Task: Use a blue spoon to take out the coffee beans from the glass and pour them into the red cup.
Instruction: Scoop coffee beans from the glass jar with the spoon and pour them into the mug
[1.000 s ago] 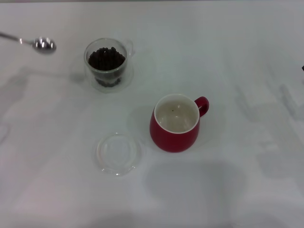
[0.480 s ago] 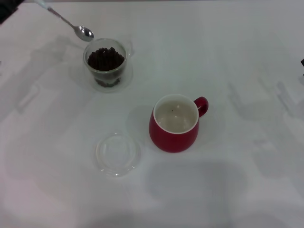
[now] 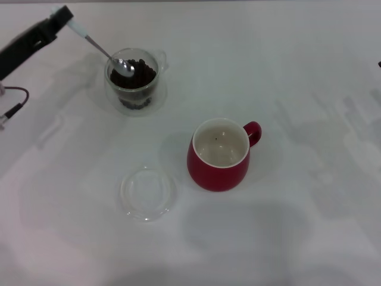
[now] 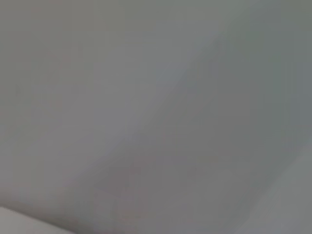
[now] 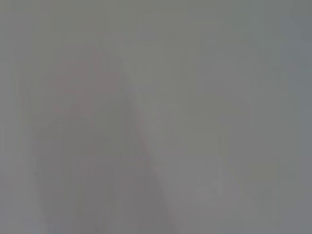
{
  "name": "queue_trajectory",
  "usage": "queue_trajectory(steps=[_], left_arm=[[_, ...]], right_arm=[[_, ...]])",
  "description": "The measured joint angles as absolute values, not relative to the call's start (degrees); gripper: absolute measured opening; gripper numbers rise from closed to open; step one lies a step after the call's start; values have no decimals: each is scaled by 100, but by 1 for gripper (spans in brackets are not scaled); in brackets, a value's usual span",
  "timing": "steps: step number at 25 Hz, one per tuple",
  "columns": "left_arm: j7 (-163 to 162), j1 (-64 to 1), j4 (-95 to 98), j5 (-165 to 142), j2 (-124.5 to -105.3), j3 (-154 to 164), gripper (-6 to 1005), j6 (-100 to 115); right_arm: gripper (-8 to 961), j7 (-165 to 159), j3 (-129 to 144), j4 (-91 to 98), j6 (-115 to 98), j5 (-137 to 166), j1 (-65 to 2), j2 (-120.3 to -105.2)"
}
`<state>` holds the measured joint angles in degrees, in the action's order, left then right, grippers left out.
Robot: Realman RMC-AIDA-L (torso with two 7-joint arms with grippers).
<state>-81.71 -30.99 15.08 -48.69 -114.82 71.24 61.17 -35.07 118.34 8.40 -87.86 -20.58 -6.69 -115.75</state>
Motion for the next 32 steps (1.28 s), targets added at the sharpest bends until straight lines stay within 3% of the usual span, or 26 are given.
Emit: queue_trajectory(steps=[17,32], left_arm=[[-8406,-3467,1563,-4931,-11636,7133,123,5469],[-9125,-3426,1525,-5035,-11841,7140,123,5390]], right_arm=[[740,-3507,11697,905,-8448,-2432,-884,-11541],[741,-3507,11459,905,-8241,-2453,-1030,-11540]])
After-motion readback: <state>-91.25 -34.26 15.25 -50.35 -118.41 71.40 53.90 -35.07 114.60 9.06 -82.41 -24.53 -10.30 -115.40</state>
